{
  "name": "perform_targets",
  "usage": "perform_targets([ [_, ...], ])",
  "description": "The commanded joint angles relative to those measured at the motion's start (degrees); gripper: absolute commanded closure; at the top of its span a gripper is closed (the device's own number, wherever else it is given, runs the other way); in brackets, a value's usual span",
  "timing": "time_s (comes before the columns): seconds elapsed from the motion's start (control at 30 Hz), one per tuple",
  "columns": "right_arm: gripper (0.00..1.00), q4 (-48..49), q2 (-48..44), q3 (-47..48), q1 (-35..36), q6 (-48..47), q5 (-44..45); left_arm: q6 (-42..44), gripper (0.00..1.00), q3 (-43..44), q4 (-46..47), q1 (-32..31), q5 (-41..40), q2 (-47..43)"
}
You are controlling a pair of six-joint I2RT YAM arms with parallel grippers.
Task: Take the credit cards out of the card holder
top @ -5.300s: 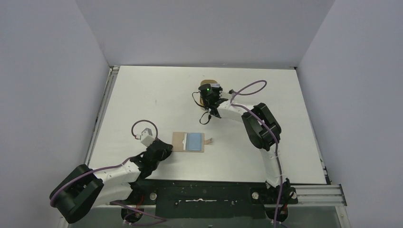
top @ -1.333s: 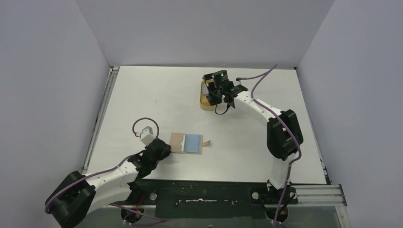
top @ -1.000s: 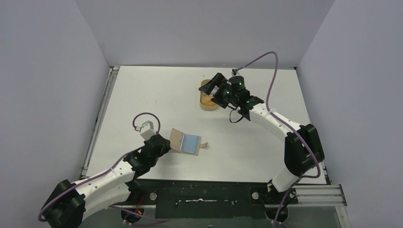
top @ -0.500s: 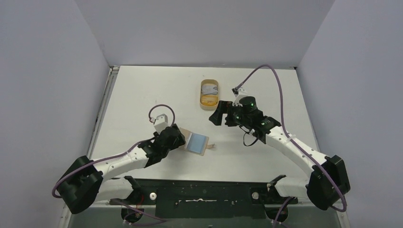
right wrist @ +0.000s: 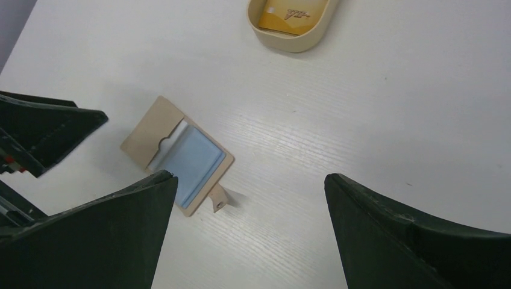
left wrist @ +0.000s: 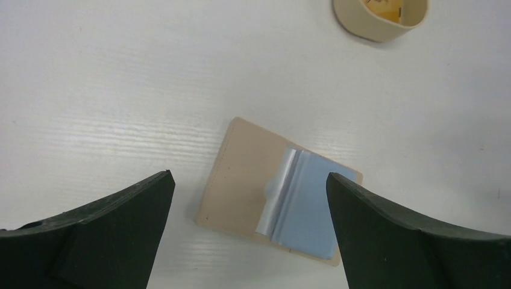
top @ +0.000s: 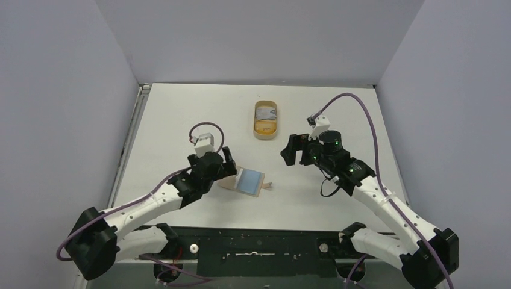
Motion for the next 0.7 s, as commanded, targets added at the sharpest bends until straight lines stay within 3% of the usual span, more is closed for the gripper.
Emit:
perform_targets([
  [0.0, 0.0, 0.6, -1.6, 0.5, -1.6, -6.5, 1.6, 12.9, 0.03, 2.4, 4.1, 9.1, 11.0, -7.6],
  [0.07, 0.0, 1.0, -0.9, 1.1, -3.1, -7.6, 0.9, 12.7, 0.03, 2.7, 6.5, 17.7, 24.3, -10.0],
  [0.13, 0.0, 1.6, 0.4, 2.3, -5.3, -8.1, -0.3, 13.2, 0.03, 4.5, 5.7, 24.6, 31.3, -10.8],
  [0.23, 0.0, 3.5, 2.3, 3.8, -9.9, -7.5, -1.7, 15.8, 0.03, 8.9, 0.7, 30.9, 35.0, -10.6],
  [0.4, 0.0, 6.6, 3.0, 3.9, -17.8, -6.3, -1.9, 14.0, 0.03, 10.7, 3.8, 37.9, 42.5, -9.5],
  [0.5, 0.0, 6.4, 2.7, 3.9, -22.4, -5.1, -1.3, 15.4, 0.03, 13.1, 1.3, 40.2, 44.1, -10.3],
  [0.67, 0.0, 1.3, 3.2, 6.0, -27.1, -1.5, 5.9, 20.6, 0.03, 13.2, -1.9, 40.4, 36.6, -14.0],
])
